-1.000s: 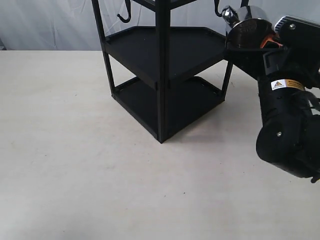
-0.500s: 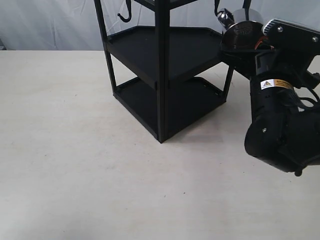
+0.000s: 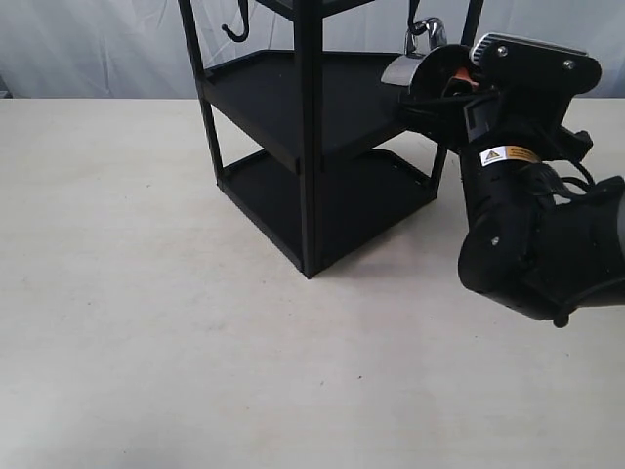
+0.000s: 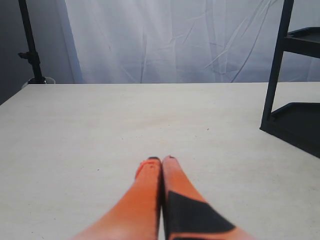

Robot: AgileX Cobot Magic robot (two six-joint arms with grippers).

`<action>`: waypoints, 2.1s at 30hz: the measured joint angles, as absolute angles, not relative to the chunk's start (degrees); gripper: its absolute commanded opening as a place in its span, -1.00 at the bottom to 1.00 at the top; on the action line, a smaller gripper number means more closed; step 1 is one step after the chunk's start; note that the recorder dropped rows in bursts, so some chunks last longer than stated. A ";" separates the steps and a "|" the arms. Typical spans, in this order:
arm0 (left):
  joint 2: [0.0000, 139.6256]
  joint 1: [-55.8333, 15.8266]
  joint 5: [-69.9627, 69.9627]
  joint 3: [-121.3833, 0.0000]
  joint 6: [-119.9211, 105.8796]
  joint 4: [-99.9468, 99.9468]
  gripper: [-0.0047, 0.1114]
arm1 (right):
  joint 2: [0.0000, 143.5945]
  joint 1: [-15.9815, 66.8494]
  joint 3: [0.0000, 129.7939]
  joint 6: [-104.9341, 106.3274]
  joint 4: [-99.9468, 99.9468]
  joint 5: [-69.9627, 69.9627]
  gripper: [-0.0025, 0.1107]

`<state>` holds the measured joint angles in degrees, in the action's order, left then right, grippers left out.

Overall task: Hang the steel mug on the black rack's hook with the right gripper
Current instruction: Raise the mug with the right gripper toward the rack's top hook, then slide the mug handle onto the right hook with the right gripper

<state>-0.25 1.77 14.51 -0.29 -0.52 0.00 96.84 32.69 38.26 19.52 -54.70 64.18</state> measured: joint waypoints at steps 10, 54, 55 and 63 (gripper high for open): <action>-0.25 1.77 14.51 -0.29 -0.52 0.00 -0.92 | 96.84 32.69 38.26 20.66 -56.00 64.08 -0.14; -0.25 1.77 14.51 -0.29 -0.52 0.00 -0.92 | 78.18 32.69 38.26 38.03 -68.17 32.65 -0.14; -0.25 1.77 14.51 -0.29 -0.52 0.00 -0.92 | 77.79 32.69 38.26 38.41 -68.29 32.00 -0.14; -0.25 1.77 14.51 -0.29 -0.52 0.00 -0.92 | 74.16 32.69 38.26 47.00 -75.28 30.00 -0.14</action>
<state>-0.25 1.77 14.51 -0.29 -0.52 0.00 74.16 32.69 38.26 47.00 -75.28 30.00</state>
